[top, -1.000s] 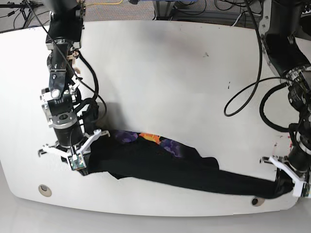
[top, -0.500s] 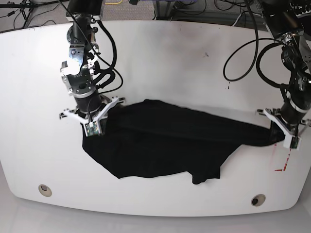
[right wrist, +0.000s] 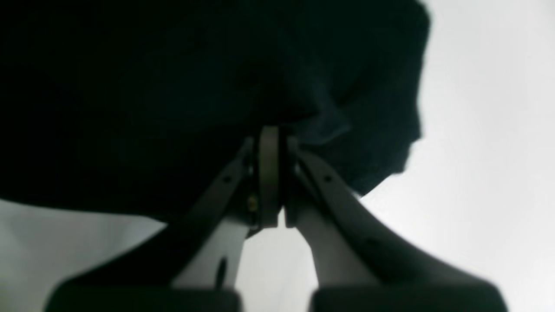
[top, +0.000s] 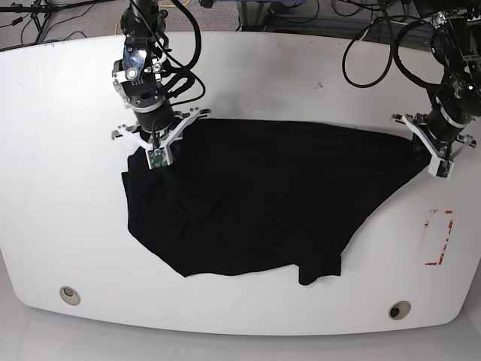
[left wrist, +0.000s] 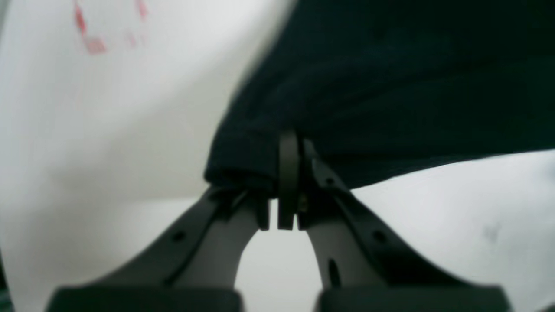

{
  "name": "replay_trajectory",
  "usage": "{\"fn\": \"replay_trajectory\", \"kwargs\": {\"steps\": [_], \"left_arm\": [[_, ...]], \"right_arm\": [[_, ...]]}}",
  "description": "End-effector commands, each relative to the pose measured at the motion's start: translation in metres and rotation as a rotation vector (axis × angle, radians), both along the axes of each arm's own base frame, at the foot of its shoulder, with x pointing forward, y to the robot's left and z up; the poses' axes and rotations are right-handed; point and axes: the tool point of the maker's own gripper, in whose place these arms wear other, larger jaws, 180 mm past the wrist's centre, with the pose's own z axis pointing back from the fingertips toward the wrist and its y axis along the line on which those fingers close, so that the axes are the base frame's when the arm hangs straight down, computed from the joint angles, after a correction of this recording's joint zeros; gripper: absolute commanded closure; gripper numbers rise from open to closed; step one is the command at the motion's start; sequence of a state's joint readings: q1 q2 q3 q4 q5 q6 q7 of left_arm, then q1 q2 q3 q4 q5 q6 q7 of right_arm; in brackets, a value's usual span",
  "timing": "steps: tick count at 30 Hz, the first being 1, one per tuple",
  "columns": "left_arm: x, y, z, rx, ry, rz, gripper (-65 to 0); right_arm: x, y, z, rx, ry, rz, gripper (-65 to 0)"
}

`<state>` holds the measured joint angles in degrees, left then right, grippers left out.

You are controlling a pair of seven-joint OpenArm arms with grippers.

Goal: Fold the T-shirt properly
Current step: 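Lay the T-shirt flat by dragging both grippers back across the table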

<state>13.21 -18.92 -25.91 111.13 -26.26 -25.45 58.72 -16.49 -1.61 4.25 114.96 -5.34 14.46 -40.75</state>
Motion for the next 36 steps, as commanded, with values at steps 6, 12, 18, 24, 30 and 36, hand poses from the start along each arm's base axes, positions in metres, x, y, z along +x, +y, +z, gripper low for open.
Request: {"fn": "replay_trajectory", "kwargs": {"steps": [6, 12, 18, 24, 30, 36], "left_arm": [[-0.033, 0.037, -0.002, 0.052, 0.037, 0.088, 0.0], [-0.055, 0.042, -0.016, 0.063, 0.102, 0.097, 0.0], [-0.073, 0.048, -0.022, 0.105, 0.161, 0.052, 0.0], [-0.087, 0.056, -0.026, 0.163, 0.204, 0.014, 0.0], [-0.093, 0.070, -0.024, 0.251, 0.231, -0.002, 0.0], [-0.098, 0.083, -0.021, 0.316, 0.253, -0.012, 0.0]], "right_arm": [[-0.022, 0.007, -0.009, 0.035, 0.034, -0.022, -0.2], [-0.043, 0.010, -0.023, 0.044, 0.092, -0.021, -0.2], [-0.068, 0.037, -0.036, 0.099, 0.157, 0.000, -0.6], [-0.085, 0.051, -0.044, 0.120, 0.202, 0.022, -6.3], [-0.088, 0.046, -0.045, 0.121, 0.208, -0.014, -31.7], [-0.078, 0.044, -0.038, 0.121, 0.161, -0.018, -44.7]]}}
